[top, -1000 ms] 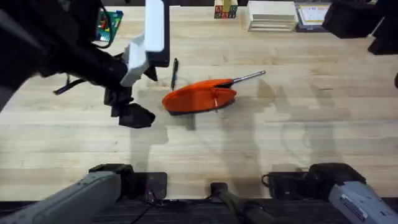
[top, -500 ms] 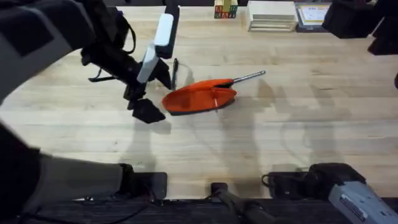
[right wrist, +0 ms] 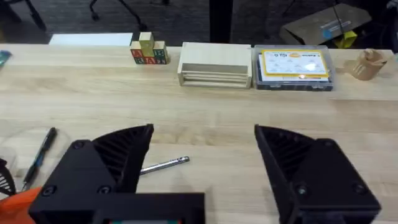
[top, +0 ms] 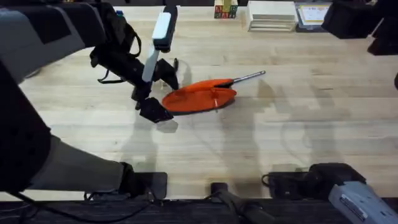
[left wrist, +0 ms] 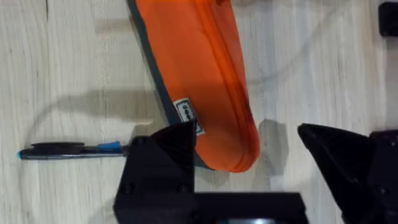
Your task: Unzip the bag, pick up the pens from the table one at a time and place them inside, then zip the bag closed.
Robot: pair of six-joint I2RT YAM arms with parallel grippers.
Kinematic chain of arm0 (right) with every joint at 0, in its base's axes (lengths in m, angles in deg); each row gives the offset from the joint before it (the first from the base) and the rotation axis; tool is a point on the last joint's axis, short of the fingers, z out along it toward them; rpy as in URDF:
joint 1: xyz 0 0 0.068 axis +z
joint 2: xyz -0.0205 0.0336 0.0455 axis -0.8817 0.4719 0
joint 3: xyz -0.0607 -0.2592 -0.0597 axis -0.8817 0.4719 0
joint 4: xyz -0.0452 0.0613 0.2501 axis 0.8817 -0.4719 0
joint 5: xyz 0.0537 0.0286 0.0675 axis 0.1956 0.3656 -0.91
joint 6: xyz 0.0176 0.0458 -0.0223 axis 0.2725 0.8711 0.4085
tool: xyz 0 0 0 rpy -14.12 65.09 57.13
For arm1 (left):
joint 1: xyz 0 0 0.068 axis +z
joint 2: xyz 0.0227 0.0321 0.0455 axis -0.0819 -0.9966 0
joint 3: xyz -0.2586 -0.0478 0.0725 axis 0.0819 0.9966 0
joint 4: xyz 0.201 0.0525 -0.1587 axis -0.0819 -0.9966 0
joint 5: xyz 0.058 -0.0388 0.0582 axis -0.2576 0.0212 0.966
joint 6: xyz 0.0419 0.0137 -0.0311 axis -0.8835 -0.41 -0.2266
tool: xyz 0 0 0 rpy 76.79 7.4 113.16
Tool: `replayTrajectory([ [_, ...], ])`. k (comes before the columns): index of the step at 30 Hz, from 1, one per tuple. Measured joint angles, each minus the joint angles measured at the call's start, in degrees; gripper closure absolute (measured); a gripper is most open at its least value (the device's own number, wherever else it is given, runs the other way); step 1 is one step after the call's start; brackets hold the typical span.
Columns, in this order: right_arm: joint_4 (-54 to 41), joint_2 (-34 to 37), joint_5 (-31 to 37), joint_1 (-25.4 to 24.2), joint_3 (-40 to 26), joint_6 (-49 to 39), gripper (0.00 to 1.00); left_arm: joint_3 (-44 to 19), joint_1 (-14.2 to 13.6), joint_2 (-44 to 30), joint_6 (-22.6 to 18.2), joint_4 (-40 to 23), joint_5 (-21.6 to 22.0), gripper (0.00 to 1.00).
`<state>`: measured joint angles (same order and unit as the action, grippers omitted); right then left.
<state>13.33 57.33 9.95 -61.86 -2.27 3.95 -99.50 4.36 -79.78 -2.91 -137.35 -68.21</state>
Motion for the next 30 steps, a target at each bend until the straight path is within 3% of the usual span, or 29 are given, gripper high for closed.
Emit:
replayTrajectory([
  [1,0.0,0.0,0.0,0.0,0.0,0.0,0.004,0.0,0.0,0.0,0.0,0.0,0.0,0.045],
  [5,0.0,0.0,0.0,0.0,0.0,0.0,0.004,-0.1,0.0,0.0,-0.2,0.8,-0.1,0.569],
  [7,0.0,0.0,0.0,0.0,0.0,0.0,0.004,-0.2,0.0,0.0,-0.2,0.7,0.0,0.88],
  [8,0.0,0.0,0.0,0.0,0.0,0.0,0.004,-0.2,0.0,0.0,-0.3,0.7,0.0,0.935],
  [16,-3.2,0.0,-2.3,0.0,-0.1,2.6,0.003,-0.2,0.0,0.0,-0.2,1.1,0.1,0.956],
  [24,-11.4,3.2,-18.3,0.7,-0.2,12.7,0.004,-0.2,0.0,0.0,-0.2,1.3,0.1,0.959],
  [30,-13.4,8.0,-26.2,6.6,-0.2,14.8,0.004,-0.2,0.0,0.0,-0.2,1.3,0.1,0.959],
])
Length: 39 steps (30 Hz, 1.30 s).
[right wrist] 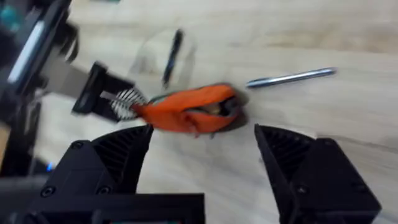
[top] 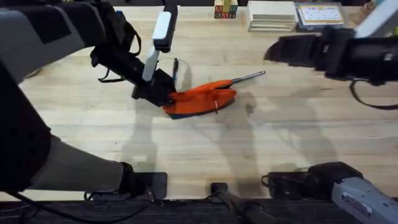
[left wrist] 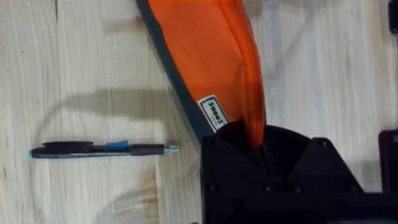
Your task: Unzip the bag, pick up the pens from the table one at a time and place them inside, then zip the bag closed.
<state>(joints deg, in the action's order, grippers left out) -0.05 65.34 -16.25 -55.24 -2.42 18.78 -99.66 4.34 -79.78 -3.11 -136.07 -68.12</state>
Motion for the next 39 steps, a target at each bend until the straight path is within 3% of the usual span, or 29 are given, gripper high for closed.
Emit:
replayTrajectory([
  [4,-0.1,2.3,-1.6,5.6,0.0,0.4,0.005,0.0,0.0,0.0,0.0,0.0,0.0,0.959],
  [5,-0.7,5.3,-1.3,11.5,0.0,0.4,0.005,0.0,0.0,0.0,0.0,0.0,0.0,0.959],
  [18,-0.2,16.9,6.8,26.5,0.0,0.4,0.004,0.0,0.0,0.0,0.0,0.0,0.0,0.958],
  [27,6.6,26.9,7.7,28.9,0.0,4.2,0.004,0.0,0.0,0.0,0.0,0.0,0.0,0.958],
  [39,12.5,33.8,8.2,28.9,0.0,9.3,0.004,0.0,0.0,0.0,0.0,0.1,0.0,0.958],
])
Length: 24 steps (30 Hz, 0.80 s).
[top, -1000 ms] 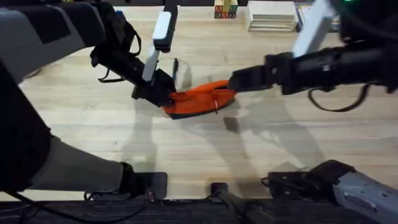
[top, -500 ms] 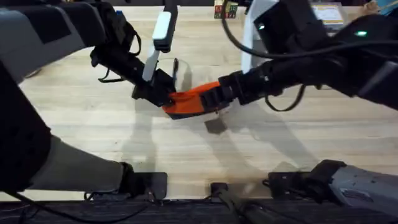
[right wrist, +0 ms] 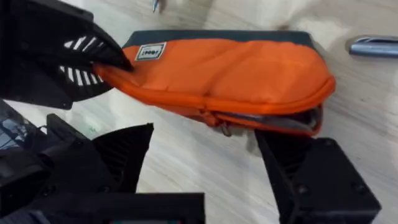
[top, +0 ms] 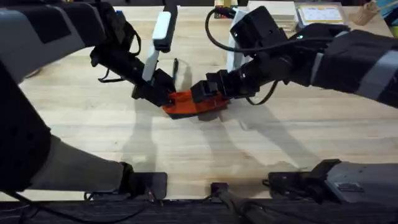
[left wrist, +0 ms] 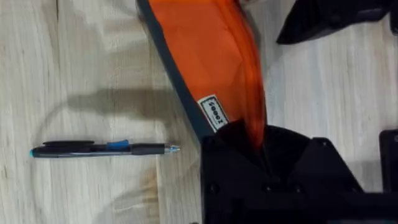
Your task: Unzip the bag, pick up the pens from the table one at a time and place them inside, then zip the bag closed.
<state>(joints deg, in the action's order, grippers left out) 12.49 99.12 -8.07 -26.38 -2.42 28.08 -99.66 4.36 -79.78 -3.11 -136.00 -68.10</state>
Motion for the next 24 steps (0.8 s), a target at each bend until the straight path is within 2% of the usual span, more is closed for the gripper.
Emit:
replayTrajectory([
  [2,0.5,0.4,1.1,0.1,0.0,0.6,0.01,0.0,0.0,0.0,0.0,0.0,0.0,0.958],
  [5,0.9,0.6,2.4,0.3,0.0,0.8,0.106,0.0,0.0,0.0,0.0,0.1,0.0,0.958],
  [18,2.7,1.5,8.5,0.4,0.0,1.8,0.92,0.0,0.0,0.0,0.0,0.2,0.1,0.958],
  [20,2.8,1.5,8.5,0.5,0.0,1.9,0.963,0.0,0.0,0.0,0.0,0.2,0.1,0.958],
  [24,2.9,1.5,8.5,0.5,0.0,1.9,0.967,0.0,0.0,0.0,0.0,0.2,0.1,0.958],
])
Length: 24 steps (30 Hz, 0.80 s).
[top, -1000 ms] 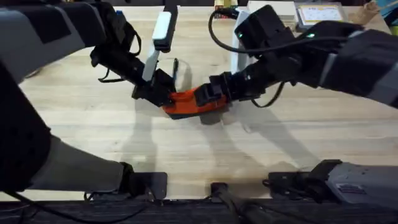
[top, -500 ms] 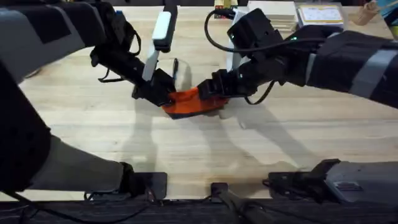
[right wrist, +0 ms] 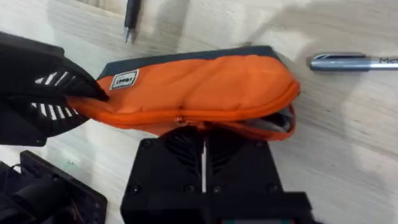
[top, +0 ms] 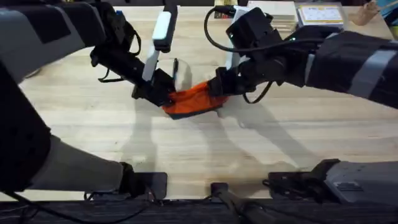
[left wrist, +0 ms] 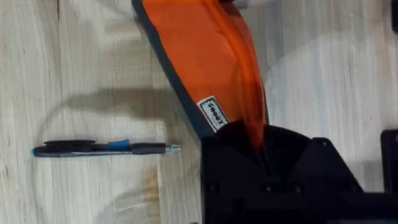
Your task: Unzip the bag, pick up the pens from the table one at a time and place them inside, then zip the bag closed.
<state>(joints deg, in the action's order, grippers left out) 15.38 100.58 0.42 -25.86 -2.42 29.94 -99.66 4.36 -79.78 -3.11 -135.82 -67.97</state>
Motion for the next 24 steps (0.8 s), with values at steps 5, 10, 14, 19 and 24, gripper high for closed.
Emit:
replayTrajectory([
  [5,0.0,0.0,-0.3,0.0,0.0,0.0,0.968,0.0,0.0,0.0,0.0,0.0,0.0,0.958],
  [10,0.0,-0.8,-0.2,1.4,0.0,-1.9,0.969,0.0,0.0,0.0,0.0,0.0,0.0,0.958],
  [14,0.0,-3.5,-0.2,4.4,0.0,-4.7,0.97,0.0,0.0,0.0,0.0,0.0,0.0,0.958],
  [19,0.5,-5.7,0.3,8.0,0.0,-9.5,0.97,0.0,0.0,0.0,0.0,-0.1,0.0,0.958],
  [24,6.3,-5.7,1.4,11.2,0.0,-13.1,0.97,0.0,0.0,0.0,0.0,-0.2,0.1,0.958],
])
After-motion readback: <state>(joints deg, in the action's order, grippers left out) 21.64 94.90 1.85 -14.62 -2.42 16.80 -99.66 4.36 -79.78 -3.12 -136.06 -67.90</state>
